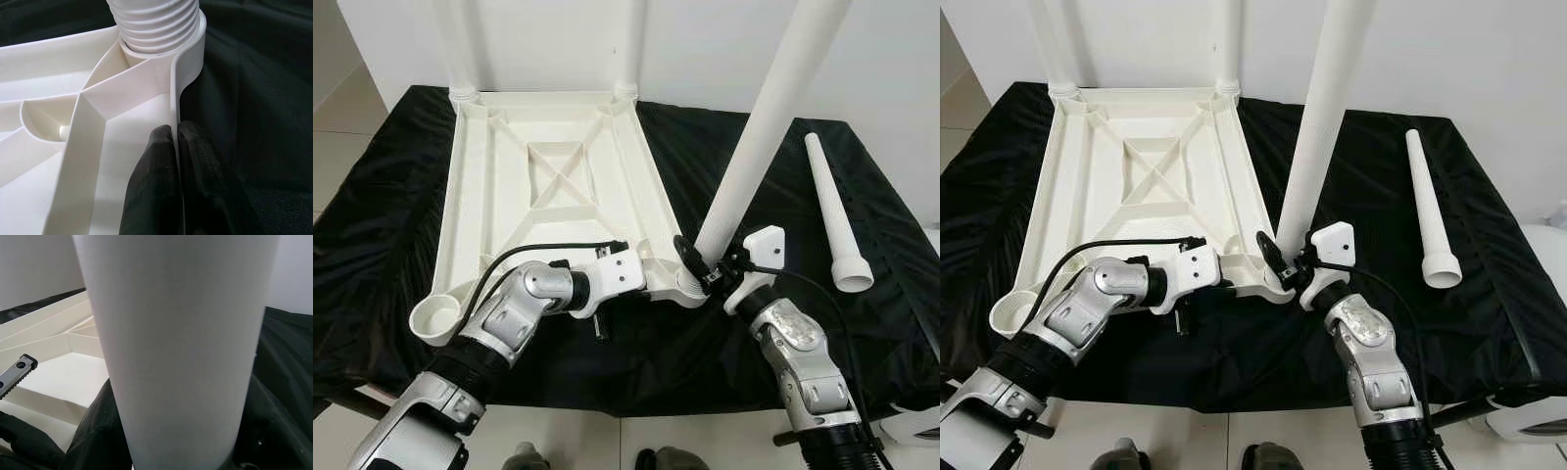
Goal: Building children table
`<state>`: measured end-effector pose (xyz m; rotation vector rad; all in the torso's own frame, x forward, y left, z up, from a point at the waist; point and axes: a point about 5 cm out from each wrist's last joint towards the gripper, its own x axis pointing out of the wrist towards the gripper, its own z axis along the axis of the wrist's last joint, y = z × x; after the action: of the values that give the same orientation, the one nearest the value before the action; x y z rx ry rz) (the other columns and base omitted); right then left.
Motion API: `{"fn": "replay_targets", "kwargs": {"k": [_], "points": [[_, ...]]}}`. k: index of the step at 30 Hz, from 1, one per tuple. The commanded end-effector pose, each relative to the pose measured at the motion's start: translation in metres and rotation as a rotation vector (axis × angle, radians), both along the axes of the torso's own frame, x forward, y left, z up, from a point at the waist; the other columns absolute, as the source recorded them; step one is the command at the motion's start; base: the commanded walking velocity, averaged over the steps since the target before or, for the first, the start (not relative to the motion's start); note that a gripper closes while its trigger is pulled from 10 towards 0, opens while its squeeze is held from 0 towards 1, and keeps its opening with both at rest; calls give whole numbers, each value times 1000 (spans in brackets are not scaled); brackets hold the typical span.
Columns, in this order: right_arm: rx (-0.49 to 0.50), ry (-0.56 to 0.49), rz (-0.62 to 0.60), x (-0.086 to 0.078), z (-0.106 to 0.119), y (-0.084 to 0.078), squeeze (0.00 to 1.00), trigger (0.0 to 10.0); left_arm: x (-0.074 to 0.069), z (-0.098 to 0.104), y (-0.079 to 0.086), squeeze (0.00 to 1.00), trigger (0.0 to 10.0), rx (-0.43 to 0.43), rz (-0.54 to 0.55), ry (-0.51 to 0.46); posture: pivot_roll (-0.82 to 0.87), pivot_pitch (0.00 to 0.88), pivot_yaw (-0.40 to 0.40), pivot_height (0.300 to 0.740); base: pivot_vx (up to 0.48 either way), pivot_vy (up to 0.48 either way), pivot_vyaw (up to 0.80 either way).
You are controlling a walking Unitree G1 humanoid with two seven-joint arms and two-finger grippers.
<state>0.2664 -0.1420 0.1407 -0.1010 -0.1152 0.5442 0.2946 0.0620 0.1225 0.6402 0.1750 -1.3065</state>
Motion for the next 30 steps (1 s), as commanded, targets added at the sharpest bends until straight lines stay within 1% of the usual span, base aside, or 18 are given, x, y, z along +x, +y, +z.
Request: {"fn": "replay_targets", "kwargs": {"k": [1,2,3,5,6,8,9,13,14,17,18,19,22,30], "points": [[-14,180,31,-7,-33,1,0,10000,3,-14,13,0,10000,34,87,37,5,58,-58,740,0,0,0],[19,220,16,-4,-35,-2,0,10000,3,-13,13,0,10000,33,85,37,6,56,-57,740,0,0,0],[19,220,16,-4,-35,-2,0,10000,3,-13,13,0,10000,33,85,37,6,56,-57,740,0,0,0],[62,273,-3,1,-37,-9,0,10000,2,-13,12,0,10000,32,82,35,6,54,-56,740,0,0,0],[62,273,-3,1,-37,-9,0,10000,2,-13,12,0,10000,32,82,35,6,54,-56,740,0,0,0],[66,318,-35,8,-39,-16,0,10000,2,-12,12,0,10000,32,79,34,7,53,-56,740,0,0,0],[77,326,-42,11,-39,-20,0,10000,2,-12,12,0,10000,32,78,33,9,50,-56,740,0,0,0],[91,328,-45,13,-39,-23,0,10000,2,-12,12,0,10000,32,76,32,9,50,-56,740,0,0,0],[81,317,-47,15,-39,-25,0,10000,2,-11,12,0,10000,32,75,31,12,48,-59,740,0,0,0],[68,305,-43,16,-38,-25,0,10000,2,-11,12,0,10000,31,75,30,12,51,-59,740,0,0,0],[47,279,-33,16,-37,-23,0,10000,1,-11,12,0,10000,31,76,30,14,53,-62,740,0,0,0],[47,279,-33,16,-37,-23,0,10000,1,-11,12,0,10000,31,76,30,14,53,-62,740,0,0,0],[17,259,-7,12,-37,-18,0,10000,1,-10,12,0,10000,28,79,30,14,59,-65,740,0,0,0],[51,274,-51,4,-39,-14,0,10000,1,-10,14,0,10000,26,85,32,11,66,-64,740,0,0,0]]}}
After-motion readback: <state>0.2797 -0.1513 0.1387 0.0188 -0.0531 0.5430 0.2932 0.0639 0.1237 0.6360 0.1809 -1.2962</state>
